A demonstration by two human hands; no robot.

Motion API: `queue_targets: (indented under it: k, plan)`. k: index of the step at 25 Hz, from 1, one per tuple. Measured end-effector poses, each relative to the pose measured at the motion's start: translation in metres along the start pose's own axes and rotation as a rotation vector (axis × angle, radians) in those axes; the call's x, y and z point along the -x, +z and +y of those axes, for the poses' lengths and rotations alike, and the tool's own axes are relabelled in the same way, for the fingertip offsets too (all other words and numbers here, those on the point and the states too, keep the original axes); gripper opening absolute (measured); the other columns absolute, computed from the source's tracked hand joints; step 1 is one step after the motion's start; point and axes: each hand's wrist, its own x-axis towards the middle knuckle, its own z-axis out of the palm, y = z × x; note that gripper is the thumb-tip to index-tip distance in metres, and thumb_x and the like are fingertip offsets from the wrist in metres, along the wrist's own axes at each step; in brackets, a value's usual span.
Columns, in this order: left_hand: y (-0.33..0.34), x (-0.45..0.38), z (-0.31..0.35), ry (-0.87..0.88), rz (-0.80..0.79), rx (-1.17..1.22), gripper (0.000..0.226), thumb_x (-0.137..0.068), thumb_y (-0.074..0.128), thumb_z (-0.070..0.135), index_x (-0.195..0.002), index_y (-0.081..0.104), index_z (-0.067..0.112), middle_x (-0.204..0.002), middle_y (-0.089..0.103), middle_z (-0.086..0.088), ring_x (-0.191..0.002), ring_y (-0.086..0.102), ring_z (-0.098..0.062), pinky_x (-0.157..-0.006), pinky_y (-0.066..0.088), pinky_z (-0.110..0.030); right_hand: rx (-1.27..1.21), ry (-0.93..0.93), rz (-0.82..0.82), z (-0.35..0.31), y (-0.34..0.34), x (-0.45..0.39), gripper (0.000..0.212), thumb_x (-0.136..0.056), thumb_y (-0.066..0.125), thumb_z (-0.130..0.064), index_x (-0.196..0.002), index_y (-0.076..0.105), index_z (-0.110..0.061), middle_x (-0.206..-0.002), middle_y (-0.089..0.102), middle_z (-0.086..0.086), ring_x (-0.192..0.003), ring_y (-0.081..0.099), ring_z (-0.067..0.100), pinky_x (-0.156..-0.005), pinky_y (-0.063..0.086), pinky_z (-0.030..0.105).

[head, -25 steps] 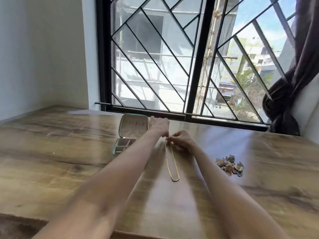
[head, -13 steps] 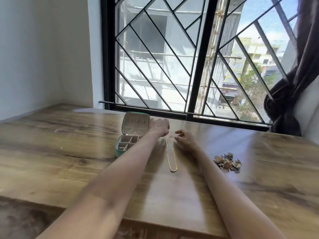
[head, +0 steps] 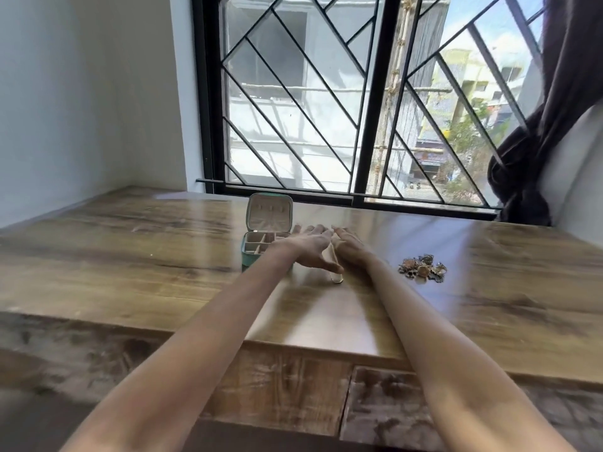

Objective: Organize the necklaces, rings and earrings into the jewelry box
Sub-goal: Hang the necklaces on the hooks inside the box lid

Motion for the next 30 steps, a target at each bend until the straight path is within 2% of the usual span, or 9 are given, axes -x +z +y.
queue_targets:
  k: [7,13,18,20,22,24,26,28,30]
  plan:
    - [0.001,-0.005,-0.014,-0.059,-0.128,-0.163,0.114,-0.074,0.048,0.076,-0.15,-0.004,0.009,-0.159,-0.009,-0.007,-0.145,-0.015,-0.02,-0.115,-0.015,-0.048,0.072,0.002,-0.089,0.0,0.006,-0.038,0.051,-0.091,0.034,-0.015,-0.141,0.041,-0.012,-0.151,0.035,0.007,-0.14,0.031,0.022,-0.118,0.019,0.036]
    - [-0.005,0.006,-0.017,-0.09,-0.175,-0.165,0.115,-0.074,0.049,0.075,-0.15,-0.004,0.007,-0.158,-0.012,-0.008,-0.145,-0.016,-0.021,-0.114,-0.014,-0.042,0.016,-0.031,-0.094,-0.003,0.012,-0.055,0.048,-0.091,0.036,-0.008,-0.138,0.045,-0.008,-0.149,0.039,0.009,-0.14,0.032,0.021,-0.118,0.018,0.037]
    - [-0.005,0.009,-0.02,-0.093,-0.155,-0.213,0.117,-0.071,0.045,0.08,-0.149,-0.001,0.005,-0.159,-0.006,-0.009,-0.146,-0.013,-0.022,-0.111,-0.019,-0.052,-0.075,-0.053,-0.086,-0.01,0.011,-0.046,0.05,-0.089,0.037,-0.003,-0.138,0.045,-0.006,-0.148,0.039,0.01,-0.14,0.032,0.022,-0.118,0.019,0.035]
    - [-0.007,0.009,-0.025,-0.089,-0.143,-0.14,0.115,-0.072,0.044,0.08,-0.15,0.002,0.007,-0.159,-0.002,-0.007,-0.146,-0.01,-0.02,-0.111,-0.017,-0.052,-0.156,-0.048,-0.023,-0.015,0.01,-0.04,0.044,-0.093,0.04,-0.006,-0.137,0.045,-0.006,-0.147,0.04,0.012,-0.139,0.033,0.024,-0.117,0.02,0.036]
    - [-0.013,0.01,-0.034,-0.099,-0.118,-0.038,0.107,-0.075,0.042,0.078,-0.15,0.005,0.01,-0.159,0.0,-0.006,-0.147,-0.006,-0.019,-0.113,-0.013,-0.052,-0.279,-0.061,0.159,-0.023,0.012,-0.034,0.037,-0.095,0.042,-0.008,-0.13,0.053,-0.006,-0.14,0.046,0.015,-0.133,0.039,0.028,-0.114,0.026,0.037]
    - [-0.02,0.01,-0.05,-0.138,-0.045,0.045,0.096,-0.079,0.041,0.074,-0.149,0.012,0.014,-0.158,0.007,-0.007,-0.147,0.002,-0.021,-0.115,-0.008,-0.052,-0.312,-0.094,0.339,-0.04,0.014,-0.027,0.028,-0.094,0.046,-0.011,-0.116,0.063,-0.011,-0.127,0.053,0.014,-0.123,0.045,0.028,-0.106,0.035,0.039]
    - [-0.023,0.008,-0.069,-0.222,0.111,0.104,0.077,-0.084,0.042,0.067,-0.144,0.03,0.02,-0.152,0.026,-0.007,-0.142,0.021,-0.024,-0.114,0.008,-0.051,-0.25,-0.109,0.445,-0.061,0.016,-0.024,0.02,-0.092,0.052,-0.02,-0.105,0.067,-0.014,-0.117,0.056,0.01,-0.115,0.048,0.026,-0.098,0.04,0.04]
    - [-0.017,0.005,-0.091,-0.336,0.392,0.097,0.05,-0.089,0.05,0.053,-0.13,0.048,0.025,-0.138,0.047,-0.004,-0.128,0.042,-0.022,-0.106,0.026,-0.044,-0.201,-0.124,0.533,-0.085,0.017,-0.025,0.019,-0.091,0.056,-0.025,-0.1,0.068,-0.014,-0.108,0.06,0.009,-0.108,0.051,0.025,-0.09,0.041,0.038]
    - [-0.004,0.0,-0.111,-0.469,0.713,0.137,0.03,-0.091,0.056,0.032,-0.119,0.057,0.023,-0.124,0.056,-0.005,-0.115,0.05,-0.021,-0.098,0.036,-0.037,-0.146,-0.147,0.582,-0.106,0.018,-0.028,0.018,-0.089,0.059,-0.026,-0.097,0.071,-0.016,-0.101,0.064,0.007,-0.102,0.055,0.024,-0.085,0.04,0.035]
